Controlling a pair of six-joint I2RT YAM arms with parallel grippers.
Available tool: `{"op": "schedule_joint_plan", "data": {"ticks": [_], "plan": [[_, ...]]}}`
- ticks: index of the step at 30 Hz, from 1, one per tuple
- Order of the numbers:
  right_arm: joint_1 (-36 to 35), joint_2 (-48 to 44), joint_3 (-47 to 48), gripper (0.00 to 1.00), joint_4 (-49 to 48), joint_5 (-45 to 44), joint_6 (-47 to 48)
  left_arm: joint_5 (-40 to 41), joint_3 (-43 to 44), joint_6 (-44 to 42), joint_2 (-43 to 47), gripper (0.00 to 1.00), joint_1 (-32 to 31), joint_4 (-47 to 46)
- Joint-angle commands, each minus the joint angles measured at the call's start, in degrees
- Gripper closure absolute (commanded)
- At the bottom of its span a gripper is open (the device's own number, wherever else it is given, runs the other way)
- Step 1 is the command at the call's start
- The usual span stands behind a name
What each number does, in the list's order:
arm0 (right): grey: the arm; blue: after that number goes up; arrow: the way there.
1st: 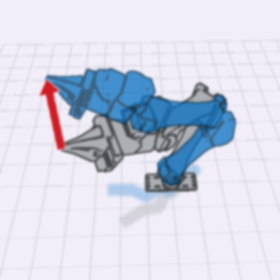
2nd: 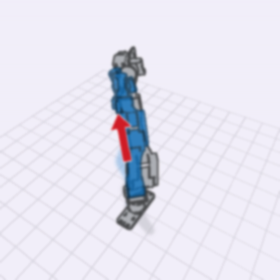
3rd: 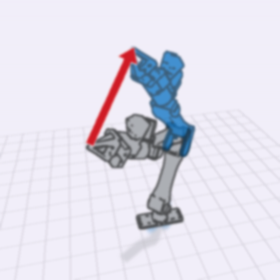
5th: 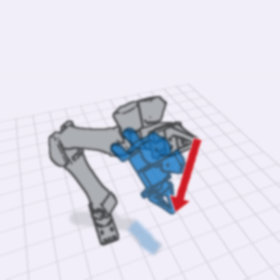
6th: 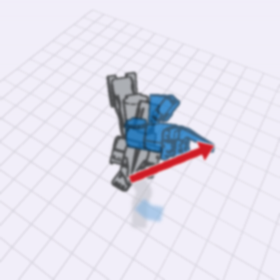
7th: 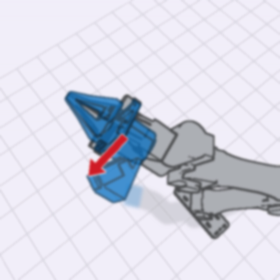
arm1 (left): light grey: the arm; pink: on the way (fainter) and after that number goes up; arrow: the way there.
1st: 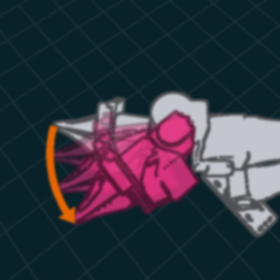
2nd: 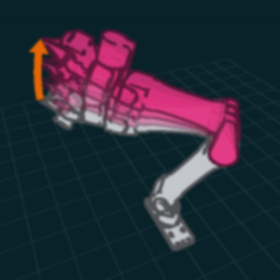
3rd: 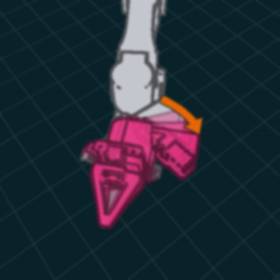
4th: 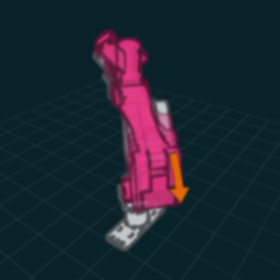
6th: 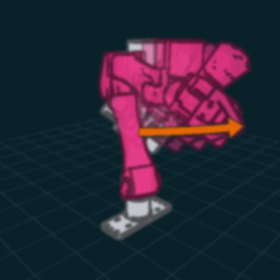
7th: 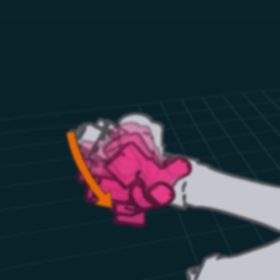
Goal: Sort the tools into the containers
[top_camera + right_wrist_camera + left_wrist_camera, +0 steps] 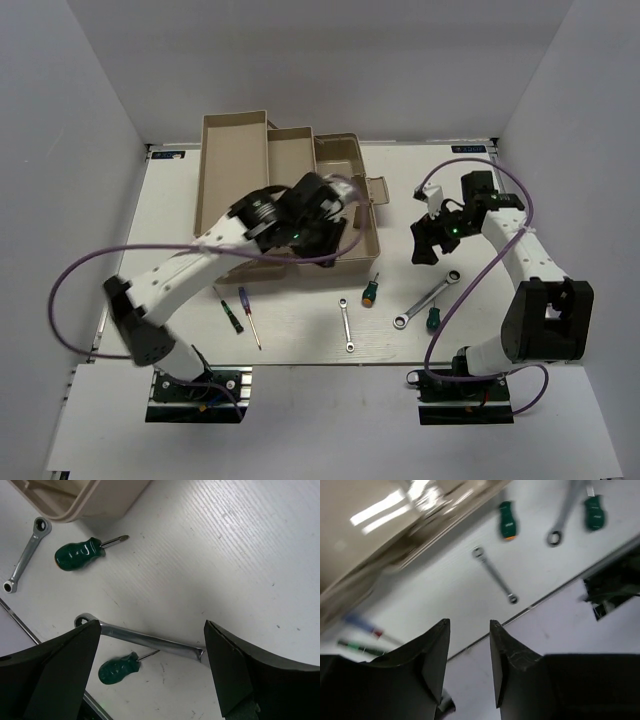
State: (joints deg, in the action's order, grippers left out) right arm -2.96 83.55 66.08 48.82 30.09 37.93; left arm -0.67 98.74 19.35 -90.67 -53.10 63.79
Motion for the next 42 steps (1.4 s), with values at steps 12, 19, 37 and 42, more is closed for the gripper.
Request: {"op": "schedule_joint_plan", "data": {"ticks": [12, 19, 37, 42], "plan": [[0.33, -1.72, -4.12, 0.11, -4.08, 0.59, 0.12, 25.18, -17.61, 36.62, 16.14, 0.50, -8.05, 15.76], [0.50, -2.69, -6.05, 0.11, -4.96, 0.68, 0.30, 25.72, -29.74, 43.04, 25.10, 0.46, -12.99, 9.78], [0.41, -1.99, -7.99, 0.11, -5.49, 1.03, 0.39, 34.07, -40.46, 58.08, 32.22, 0.44, -18.09, 16.81], [0.50, -1.90, -7.90, 0.11, -5.49, 1.03, 0.21, 34.07, -44.67, 60.88, 30.91, 0.44, -17.57, 16.81]]}}
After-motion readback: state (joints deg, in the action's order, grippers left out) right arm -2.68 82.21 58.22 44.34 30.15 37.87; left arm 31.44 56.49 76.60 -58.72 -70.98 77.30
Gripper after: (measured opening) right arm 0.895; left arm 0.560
